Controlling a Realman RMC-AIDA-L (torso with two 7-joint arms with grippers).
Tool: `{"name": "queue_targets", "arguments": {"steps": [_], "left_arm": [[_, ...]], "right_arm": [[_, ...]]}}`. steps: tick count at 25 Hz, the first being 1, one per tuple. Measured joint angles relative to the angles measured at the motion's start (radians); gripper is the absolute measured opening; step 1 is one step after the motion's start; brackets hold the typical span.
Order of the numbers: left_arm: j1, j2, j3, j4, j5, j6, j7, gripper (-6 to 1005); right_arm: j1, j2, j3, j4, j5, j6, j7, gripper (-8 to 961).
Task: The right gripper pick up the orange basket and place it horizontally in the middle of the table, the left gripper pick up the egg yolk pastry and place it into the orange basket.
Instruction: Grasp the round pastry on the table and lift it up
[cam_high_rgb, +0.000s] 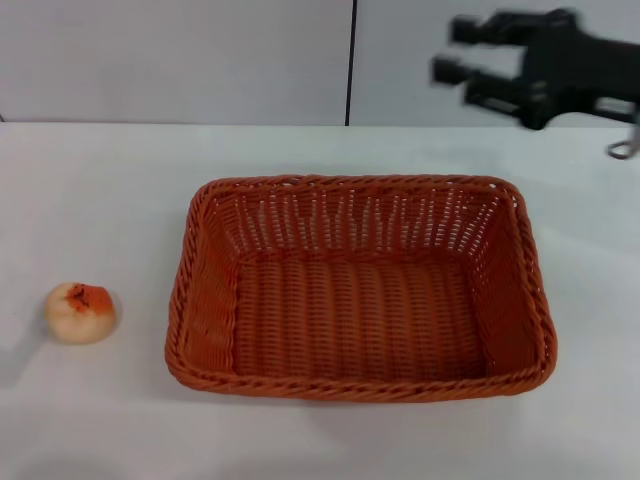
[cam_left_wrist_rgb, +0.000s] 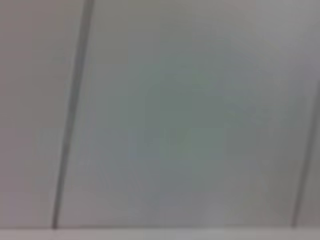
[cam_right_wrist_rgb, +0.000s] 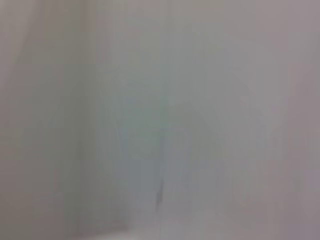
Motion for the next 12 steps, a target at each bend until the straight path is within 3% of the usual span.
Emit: {"name": "queue_targets", "arguments": {"steps": [1,2,3,4,5,12], "left_arm": [[0.0,0.0,0.0,0.0,0.0,0.0,0.0,710],[-0.019,-0.002,0.077,0.041,0.0,-0.019,-0.023,709],[-0.031,-0.003,0.107,0.044,0.0,-0.047,-0.022,709],[-0.031,-0.003,0.107,0.044,0.0,-0.047,-0.022,708],[-0.048,-0.004,0.14,0.043,0.0,-0.092,-0.019,707],[-0.098,-0.006,0.228,0.039,0.0,-0.209,-0.022,704]], "right_arm": [[0.0,0.0,0.0,0.0,0.0,0.0,0.0,483],[-0.039,0.001,0.0,0.023,0.07,-0.006,-0.038,485],[-0.099,0.001,0.0,0.075,0.181,-0.025,-0.097,486],[-0.099,0.001,0.0,0.075,0.181,-0.025,-0.097,487],[-0.144,0.001,0.007,0.152,0.279,-0.065,-0.157,489],[-0.194,0.0,0.085,0.305,0.353,-0.186,-0.212,499]]}}
